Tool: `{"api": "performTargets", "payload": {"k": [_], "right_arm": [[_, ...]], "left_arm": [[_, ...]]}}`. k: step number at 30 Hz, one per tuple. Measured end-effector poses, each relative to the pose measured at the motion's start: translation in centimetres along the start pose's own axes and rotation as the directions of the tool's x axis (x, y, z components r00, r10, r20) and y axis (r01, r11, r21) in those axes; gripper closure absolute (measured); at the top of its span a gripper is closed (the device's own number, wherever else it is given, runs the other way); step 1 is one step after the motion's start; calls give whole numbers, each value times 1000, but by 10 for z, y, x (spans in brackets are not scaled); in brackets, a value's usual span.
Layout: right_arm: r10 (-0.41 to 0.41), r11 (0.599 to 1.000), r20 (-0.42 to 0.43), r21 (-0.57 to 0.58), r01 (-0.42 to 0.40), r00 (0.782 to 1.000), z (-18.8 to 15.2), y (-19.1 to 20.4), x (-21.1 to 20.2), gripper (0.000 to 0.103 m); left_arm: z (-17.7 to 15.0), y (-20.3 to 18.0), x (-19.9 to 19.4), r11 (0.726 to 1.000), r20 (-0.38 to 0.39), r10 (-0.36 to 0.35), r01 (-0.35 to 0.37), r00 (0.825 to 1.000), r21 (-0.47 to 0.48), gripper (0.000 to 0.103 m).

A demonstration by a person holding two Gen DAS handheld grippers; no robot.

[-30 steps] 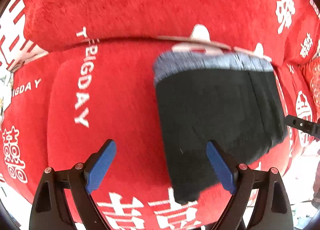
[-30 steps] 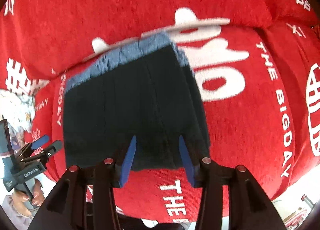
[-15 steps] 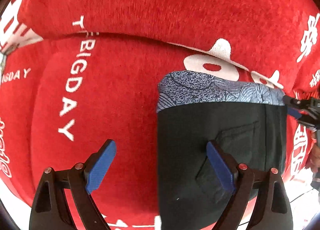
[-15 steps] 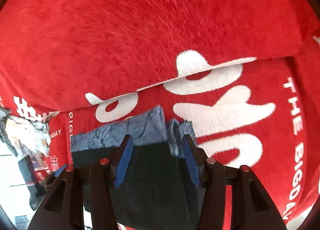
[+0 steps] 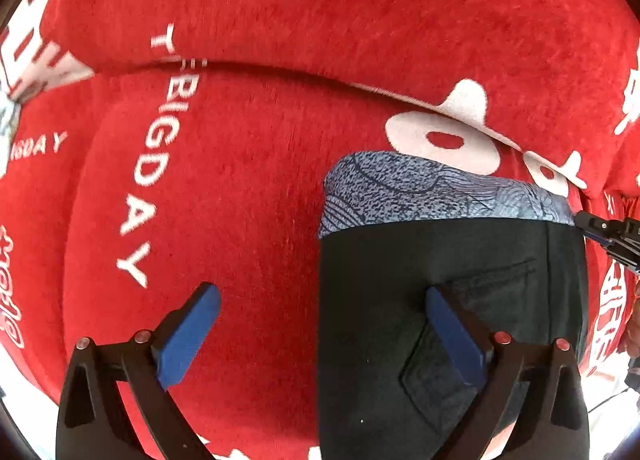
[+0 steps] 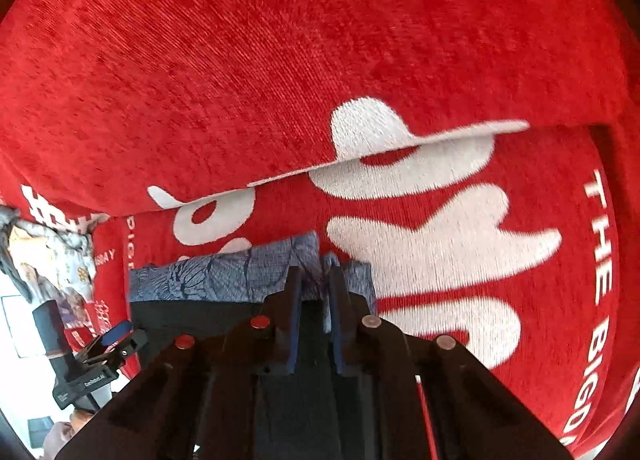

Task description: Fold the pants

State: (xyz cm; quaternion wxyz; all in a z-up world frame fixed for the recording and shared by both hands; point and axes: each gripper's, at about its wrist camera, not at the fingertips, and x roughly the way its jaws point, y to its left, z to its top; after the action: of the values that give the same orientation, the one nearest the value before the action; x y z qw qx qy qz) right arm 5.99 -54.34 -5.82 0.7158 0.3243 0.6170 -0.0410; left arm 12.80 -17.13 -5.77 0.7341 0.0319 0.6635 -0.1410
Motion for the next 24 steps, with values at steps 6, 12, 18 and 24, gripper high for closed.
{"api": "performTargets", "payload": {"k": [6, 12, 18, 24], "right_arm": [[-29, 999, 22, 42, 28, 999, -44, -12, -24, 87], [-36, 997, 23, 71, 34, 999, -81, -18, -36, 47], [-7, 996, 14, 92, 5, 1000, -91, -22, -34, 41], [4, 1000, 11, 29, -4, 1000, -88, -6, -25, 26]], "left_arm": [[-7, -4, -6, 999, -35, 3, -2, 999, 47, 0], [-20, -16, 1, 995, -90, -26, 35, 996, 95, 0], [-27, -12, 0, 993, -116, -69, 79, 991, 85, 0], [-30, -10, -2, 989, -129, -116, 127, 985, 77, 0]]}}
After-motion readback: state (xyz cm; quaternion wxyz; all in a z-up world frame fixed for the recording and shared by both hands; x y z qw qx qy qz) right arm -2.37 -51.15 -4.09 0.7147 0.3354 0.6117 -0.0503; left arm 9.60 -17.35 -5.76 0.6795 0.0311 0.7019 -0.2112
